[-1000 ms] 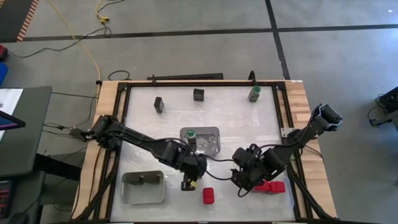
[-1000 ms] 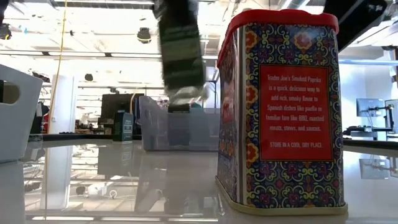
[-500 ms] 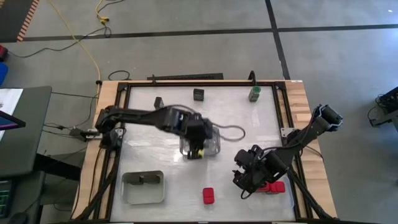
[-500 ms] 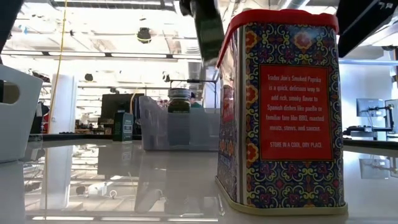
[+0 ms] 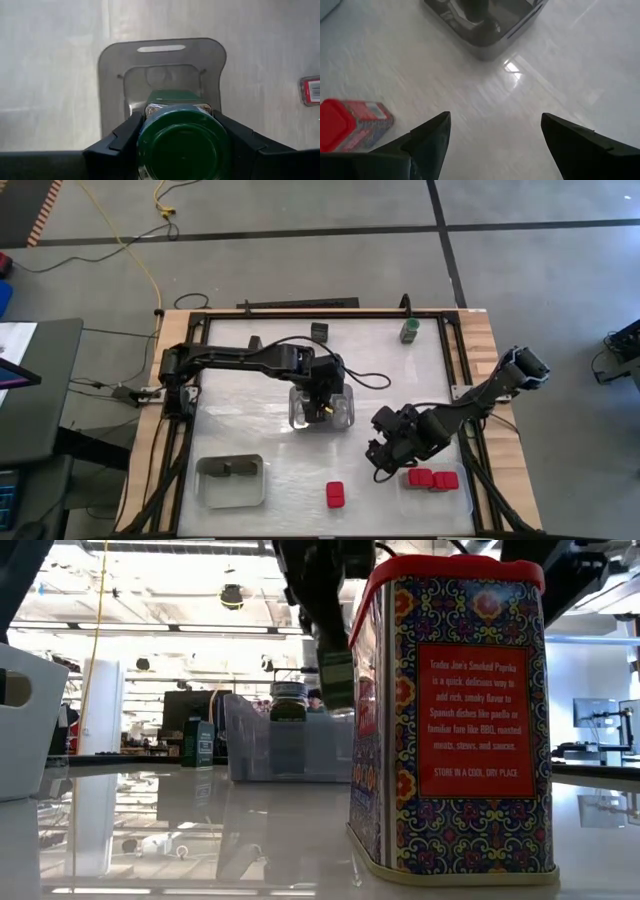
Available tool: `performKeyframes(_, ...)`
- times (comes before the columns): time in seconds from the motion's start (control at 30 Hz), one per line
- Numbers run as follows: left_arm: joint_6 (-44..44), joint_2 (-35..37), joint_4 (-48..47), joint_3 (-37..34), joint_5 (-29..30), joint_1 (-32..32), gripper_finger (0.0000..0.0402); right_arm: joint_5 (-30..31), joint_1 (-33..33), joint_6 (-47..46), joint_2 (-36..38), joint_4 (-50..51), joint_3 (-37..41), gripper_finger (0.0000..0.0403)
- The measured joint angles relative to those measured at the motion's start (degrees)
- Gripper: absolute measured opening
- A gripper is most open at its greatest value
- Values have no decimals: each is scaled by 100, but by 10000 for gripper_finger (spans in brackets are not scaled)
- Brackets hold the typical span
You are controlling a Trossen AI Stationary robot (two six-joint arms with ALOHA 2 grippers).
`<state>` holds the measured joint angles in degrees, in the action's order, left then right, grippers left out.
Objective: Sort spices by type
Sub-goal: Put the bottom green seasoning bottle into the black bin
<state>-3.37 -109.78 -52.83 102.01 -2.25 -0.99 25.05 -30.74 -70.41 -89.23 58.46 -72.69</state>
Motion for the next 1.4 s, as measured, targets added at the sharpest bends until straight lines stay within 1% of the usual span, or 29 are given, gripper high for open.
performKeyframes(0.2, -63, 1, 430, -391, -10, -101, 190, -12, 125, -8, 0, -75, 0, 338)
performKeyframes(0.43, -213, 1, 474, -395, -34, -282, 190, -61, 191, -9, 2, -205, 0, 338)
performKeyframes(0.53, -239, -137, 467, -369, -76, -318, 190, -61, 205, -11, 2, -256, 0, 338)
performKeyframes(0.7, -240, -399, 439, -350, -135, -280, 190, -63, 203, -10, 2, -312, 2, 338)
performKeyframes(1.33, -212, -561, 365, -305, 38, -281, 190, -83, 202, 42, 2, -340, 2, 338)
performKeyframes(1.4, -205, -572, 327, -305, 38, -280, 197, -83, 201, 40, 2, -340, 2, 338)
